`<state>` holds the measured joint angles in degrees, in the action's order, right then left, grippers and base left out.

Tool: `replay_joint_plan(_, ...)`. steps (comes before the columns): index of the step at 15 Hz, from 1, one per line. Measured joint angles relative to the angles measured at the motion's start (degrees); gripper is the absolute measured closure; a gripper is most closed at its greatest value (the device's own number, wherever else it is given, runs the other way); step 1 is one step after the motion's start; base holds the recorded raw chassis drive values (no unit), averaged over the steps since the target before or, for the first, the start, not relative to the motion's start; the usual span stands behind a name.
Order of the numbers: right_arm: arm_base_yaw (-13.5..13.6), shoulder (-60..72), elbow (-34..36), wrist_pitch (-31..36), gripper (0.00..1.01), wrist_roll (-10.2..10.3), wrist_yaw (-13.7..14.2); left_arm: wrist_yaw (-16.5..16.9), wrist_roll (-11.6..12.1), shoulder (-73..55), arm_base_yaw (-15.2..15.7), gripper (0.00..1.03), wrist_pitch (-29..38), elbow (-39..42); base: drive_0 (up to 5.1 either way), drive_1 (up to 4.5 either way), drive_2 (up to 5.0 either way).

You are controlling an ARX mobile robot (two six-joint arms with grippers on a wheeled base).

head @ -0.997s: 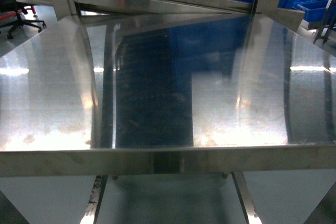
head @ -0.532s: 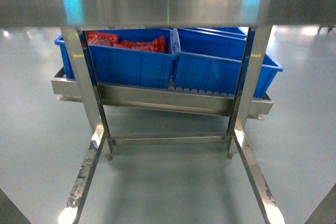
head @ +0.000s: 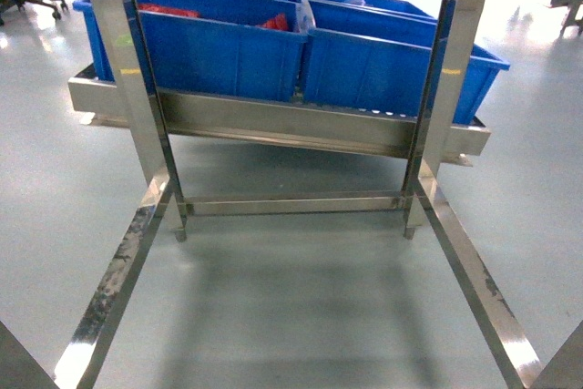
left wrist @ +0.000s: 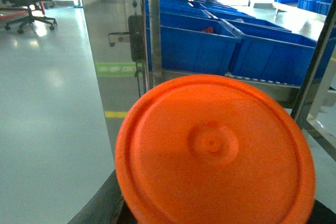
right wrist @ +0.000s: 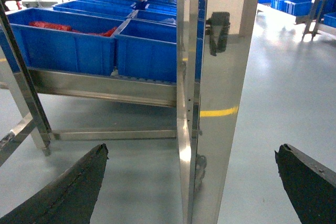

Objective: Pick capacitor and pack into box

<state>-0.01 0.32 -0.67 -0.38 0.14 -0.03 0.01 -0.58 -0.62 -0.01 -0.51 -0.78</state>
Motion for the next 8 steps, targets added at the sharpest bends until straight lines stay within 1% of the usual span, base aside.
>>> replay_joint_plan(8,0.00,-0.02,0.00,0.07,0.03,0.00,0.04,-0.04,-0.02,0.00,0.00,0.59,0.09,0.00,0.0,0.00,0.0)
